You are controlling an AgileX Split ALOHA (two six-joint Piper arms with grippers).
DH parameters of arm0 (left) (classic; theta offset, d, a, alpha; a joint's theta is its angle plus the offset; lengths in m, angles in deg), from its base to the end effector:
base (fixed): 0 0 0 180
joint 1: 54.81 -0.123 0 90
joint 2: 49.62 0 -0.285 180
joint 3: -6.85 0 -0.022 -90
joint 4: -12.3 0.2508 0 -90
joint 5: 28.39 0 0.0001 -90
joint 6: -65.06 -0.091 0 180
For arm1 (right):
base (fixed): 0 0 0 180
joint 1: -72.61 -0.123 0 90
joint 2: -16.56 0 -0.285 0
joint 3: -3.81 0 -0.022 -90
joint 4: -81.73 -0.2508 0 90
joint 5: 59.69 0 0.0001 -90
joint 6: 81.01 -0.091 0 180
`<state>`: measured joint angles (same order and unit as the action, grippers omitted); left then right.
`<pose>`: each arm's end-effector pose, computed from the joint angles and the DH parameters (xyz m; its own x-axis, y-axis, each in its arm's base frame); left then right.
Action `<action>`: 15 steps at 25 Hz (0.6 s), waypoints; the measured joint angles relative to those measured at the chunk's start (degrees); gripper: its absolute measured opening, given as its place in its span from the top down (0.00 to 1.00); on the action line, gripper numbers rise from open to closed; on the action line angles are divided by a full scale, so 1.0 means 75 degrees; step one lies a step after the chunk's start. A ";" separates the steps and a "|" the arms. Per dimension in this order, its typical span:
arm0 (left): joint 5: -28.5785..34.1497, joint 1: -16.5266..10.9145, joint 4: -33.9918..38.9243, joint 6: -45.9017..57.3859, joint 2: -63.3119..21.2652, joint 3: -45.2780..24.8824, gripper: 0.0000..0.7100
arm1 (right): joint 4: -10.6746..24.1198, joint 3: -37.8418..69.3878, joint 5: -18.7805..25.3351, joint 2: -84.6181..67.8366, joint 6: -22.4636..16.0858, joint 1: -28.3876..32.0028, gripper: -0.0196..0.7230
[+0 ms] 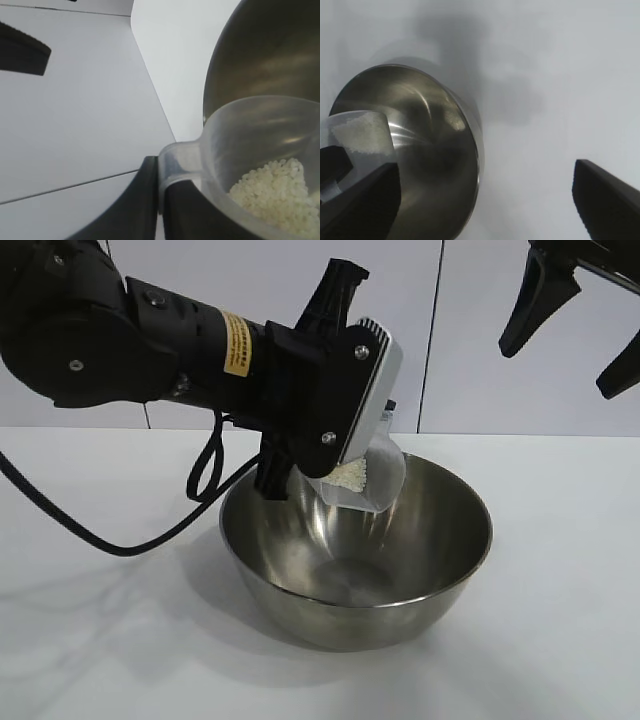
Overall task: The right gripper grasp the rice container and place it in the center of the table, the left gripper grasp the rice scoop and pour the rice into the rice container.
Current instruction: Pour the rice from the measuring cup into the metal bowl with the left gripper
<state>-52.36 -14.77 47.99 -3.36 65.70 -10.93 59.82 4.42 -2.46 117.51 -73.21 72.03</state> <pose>0.2934 -0.2746 0.1903 0.8365 0.5397 0.0947 0.1353 -0.3710 0.9187 0.3379 0.0320 0.2947 -0.9267 0.0648 -0.3701 -0.0610 0.9460 0.3183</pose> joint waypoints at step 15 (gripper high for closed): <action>-0.0009 0.0000 0.0000 -0.1929 0.0000 0.0000 0.99 | 0.0000 0.0000 0.0035 0.0000 0.0021 0.0000 0.11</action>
<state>-52.43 -14.77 47.99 -17.82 65.70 -10.93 59.82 4.42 -2.20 117.51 -73.05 72.03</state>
